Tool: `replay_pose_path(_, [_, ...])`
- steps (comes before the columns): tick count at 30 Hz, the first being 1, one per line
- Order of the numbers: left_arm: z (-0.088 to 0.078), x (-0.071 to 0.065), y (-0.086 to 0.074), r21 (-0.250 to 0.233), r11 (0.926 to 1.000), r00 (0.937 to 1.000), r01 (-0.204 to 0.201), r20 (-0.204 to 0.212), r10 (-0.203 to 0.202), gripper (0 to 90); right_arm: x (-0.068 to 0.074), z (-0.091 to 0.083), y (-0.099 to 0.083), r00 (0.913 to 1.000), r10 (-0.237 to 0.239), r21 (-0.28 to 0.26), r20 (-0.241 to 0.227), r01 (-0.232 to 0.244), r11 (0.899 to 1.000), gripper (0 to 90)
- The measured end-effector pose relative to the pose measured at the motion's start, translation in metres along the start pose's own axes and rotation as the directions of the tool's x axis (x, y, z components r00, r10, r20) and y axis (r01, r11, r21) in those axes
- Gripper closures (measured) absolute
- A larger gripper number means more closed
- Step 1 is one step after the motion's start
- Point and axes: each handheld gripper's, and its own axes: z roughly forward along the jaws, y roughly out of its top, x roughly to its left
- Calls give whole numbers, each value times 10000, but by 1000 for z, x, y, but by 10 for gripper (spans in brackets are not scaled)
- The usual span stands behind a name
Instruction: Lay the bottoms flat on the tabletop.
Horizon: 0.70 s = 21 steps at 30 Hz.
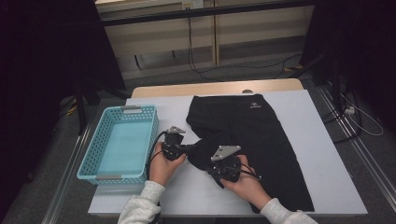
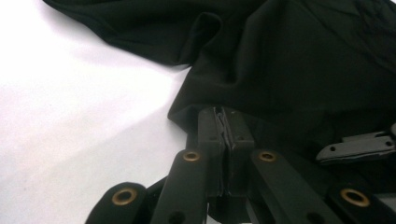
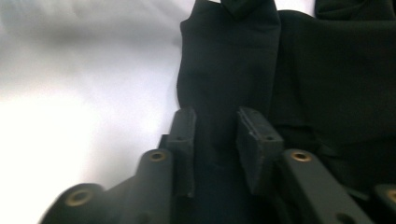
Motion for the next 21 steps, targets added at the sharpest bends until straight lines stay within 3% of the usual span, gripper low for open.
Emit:
replay_pose_path(10, [1, 0, -2, 105, 9999, 10000, -12, 34, 12, 869, -2, 1, 0, 9997, 10, -43, -245, -11, 10000, 866])
replay_pose_path(16, [0, 3, -2, -28, 10000, 10000, -29, -74, 29, 835, -1, 0, 0, 9997, -28, -36, -227, 28, 10000, 889])
replay_pose_path(18, [-1, 3, -2, -176, 9998, 9998, -101, -145, 98, 756, -1, -2, 0, 9980, 226, -44, -596, -229, 9997, 891])
replay_pose_path(21, [0, 3, -1, -555, 9981, 9988, -257, -419, 234, 531, 3, -4, -2, 9930, 311, 45, -1144, -308, 9995, 893])
